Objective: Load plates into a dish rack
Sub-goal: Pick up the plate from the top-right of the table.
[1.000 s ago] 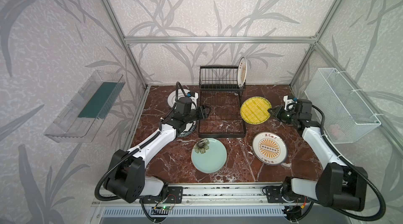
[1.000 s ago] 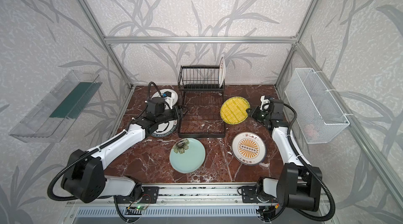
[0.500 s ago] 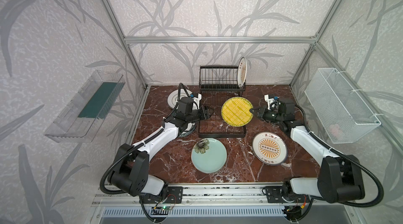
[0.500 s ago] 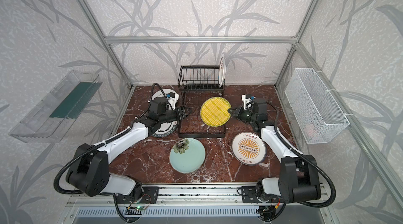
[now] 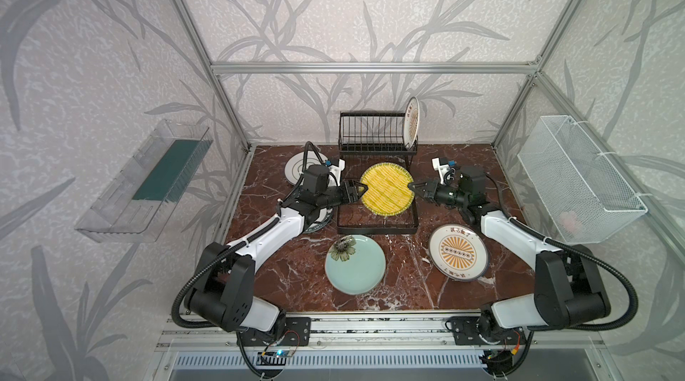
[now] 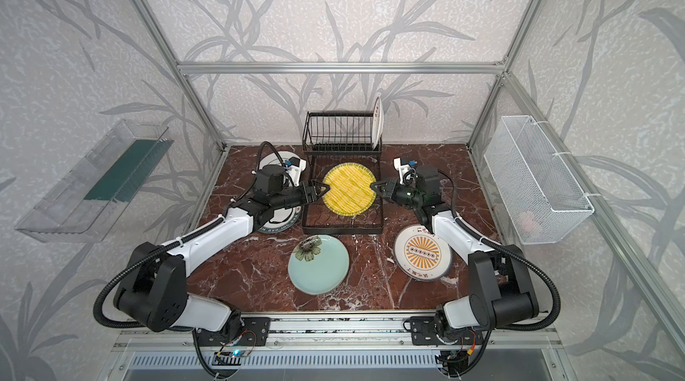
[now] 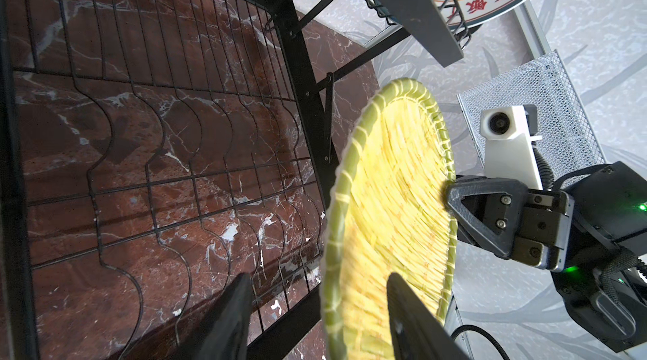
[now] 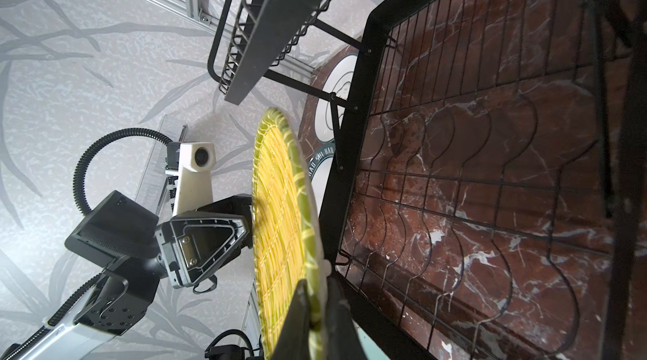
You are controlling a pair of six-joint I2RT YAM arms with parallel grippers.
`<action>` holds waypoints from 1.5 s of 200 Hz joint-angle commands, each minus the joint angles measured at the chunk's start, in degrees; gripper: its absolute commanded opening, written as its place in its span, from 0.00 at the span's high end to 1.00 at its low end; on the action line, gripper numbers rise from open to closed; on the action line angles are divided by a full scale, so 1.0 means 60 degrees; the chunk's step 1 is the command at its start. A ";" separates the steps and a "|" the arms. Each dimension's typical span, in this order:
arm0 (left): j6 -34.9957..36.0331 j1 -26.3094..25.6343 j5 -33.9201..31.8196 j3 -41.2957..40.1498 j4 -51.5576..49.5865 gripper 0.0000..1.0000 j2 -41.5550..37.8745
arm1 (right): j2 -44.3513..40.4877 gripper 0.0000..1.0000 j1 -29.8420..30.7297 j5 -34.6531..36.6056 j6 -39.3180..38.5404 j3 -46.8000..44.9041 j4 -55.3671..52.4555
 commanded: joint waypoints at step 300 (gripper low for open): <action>-0.0428 0.0002 0.0533 -0.0306 0.0578 0.90 -0.0652 | -0.0308 0.95 0.0732 0.0425 -0.0329 0.0573 0.0051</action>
